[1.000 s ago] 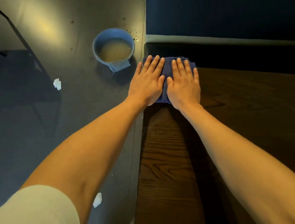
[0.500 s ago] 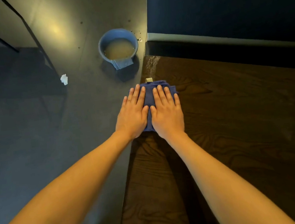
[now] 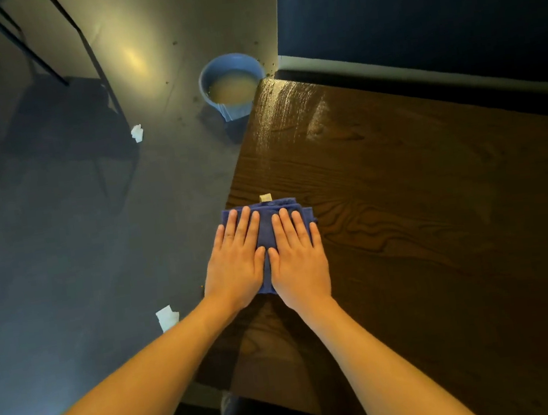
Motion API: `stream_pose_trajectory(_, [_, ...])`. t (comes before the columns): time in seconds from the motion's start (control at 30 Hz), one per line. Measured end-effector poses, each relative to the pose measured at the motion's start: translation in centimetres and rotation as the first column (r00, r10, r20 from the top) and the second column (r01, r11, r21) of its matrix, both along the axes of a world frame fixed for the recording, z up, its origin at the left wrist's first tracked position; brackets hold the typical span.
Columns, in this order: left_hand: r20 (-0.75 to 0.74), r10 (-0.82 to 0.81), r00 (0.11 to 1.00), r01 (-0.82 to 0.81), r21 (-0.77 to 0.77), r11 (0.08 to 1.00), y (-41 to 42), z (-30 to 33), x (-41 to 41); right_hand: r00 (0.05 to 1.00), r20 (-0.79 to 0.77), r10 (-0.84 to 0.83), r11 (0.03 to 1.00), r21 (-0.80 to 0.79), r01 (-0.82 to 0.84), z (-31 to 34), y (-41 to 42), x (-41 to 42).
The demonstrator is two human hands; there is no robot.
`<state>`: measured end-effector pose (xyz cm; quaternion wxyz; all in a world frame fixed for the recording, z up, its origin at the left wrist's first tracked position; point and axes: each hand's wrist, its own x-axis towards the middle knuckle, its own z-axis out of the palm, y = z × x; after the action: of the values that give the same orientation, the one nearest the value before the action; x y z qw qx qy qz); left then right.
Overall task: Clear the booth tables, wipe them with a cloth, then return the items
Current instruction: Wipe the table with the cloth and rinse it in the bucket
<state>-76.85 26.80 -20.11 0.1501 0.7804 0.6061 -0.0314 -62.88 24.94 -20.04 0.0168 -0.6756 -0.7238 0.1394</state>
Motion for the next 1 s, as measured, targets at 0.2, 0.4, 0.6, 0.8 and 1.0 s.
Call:
stream_pose_trajectory(0.2, [-0.031, -0.026, 0.999, 0.027, 0.027, 0.999, -4.8, -0.4, 0.2, 1.0, 0.003, -0.005, 1.0, 0.006, 0.005, 0.3, -4.6, 0.6])
stream_pose_trajectory(0.4, [0.034, -0.165, 0.986, 0.165, 0.0, 0.986, 0.4, -0.2, -0.7, 0.999, 0.02, -0.046, 0.998, -0.034, 0.047, 0.3, -0.8, 0.3])
stream_pose_trajectory(0.6, [0.039, -0.22, 0.975, 0.219, 0.023, 0.975, 8.4, -0.1, -1.4, 0.987, 0.056, -0.154, 0.988, -0.007, 0.154, -0.1, 6.2, -1.0])
stream_pose_trajectory(0.8, [0.12, -0.245, 0.962, 0.247, 0.003, 0.969, 9.4, -0.3, -2.4, 0.971, 0.072, -0.226, 0.974, 0.005, 0.226, -0.3, 6.5, -2.4])
stream_pose_trajectory(1.0, [0.189, -0.257, 0.948, 0.265, -0.017, 0.964, 1.2, -0.4, -5.9, 0.963, 0.054, -0.264, 0.964, -0.032, 0.265, 0.1, -2.0, -6.0])
